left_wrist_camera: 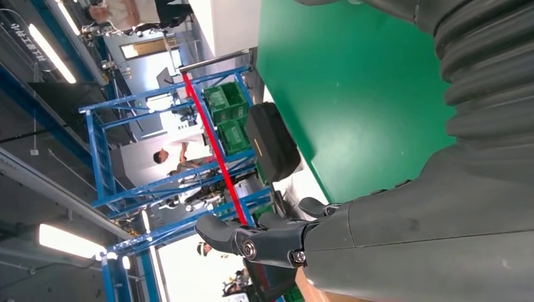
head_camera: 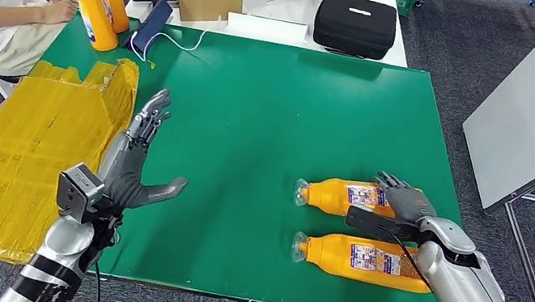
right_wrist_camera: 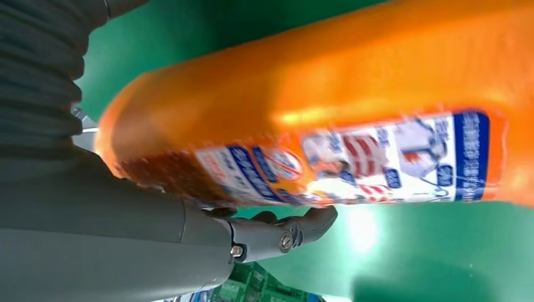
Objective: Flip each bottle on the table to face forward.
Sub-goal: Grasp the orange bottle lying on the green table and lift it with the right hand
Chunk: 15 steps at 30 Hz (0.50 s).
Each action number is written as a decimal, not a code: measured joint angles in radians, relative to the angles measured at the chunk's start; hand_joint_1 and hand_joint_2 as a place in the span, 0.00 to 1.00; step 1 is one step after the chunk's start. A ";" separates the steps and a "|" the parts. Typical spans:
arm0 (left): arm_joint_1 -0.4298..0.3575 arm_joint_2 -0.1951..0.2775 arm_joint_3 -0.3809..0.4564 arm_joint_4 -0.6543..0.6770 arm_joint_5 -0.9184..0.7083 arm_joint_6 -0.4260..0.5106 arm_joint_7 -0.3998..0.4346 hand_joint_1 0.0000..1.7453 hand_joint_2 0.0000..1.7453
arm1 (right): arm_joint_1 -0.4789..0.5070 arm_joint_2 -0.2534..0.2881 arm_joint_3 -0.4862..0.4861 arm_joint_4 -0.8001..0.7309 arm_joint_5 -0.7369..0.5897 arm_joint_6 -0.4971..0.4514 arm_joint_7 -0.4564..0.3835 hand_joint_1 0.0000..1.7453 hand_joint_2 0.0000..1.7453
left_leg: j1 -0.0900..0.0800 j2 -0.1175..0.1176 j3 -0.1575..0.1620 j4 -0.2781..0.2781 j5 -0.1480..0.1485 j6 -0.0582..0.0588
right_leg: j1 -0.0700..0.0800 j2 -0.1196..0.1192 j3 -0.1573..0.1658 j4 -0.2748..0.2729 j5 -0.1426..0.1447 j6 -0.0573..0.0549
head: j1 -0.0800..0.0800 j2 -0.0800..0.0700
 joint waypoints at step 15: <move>-0.011 -0.005 0.000 0.029 0.012 -0.001 0.001 0.00 1.00 | -0.050 0.031 0.036 0.091 0.019 -0.005 -0.014 0.99 1.00 | 0.000 0.000 0.001 0.000 0.000 0.000 | 0.000 0.000 0.001 0.000 0.000 0.000 | 0.000 0.000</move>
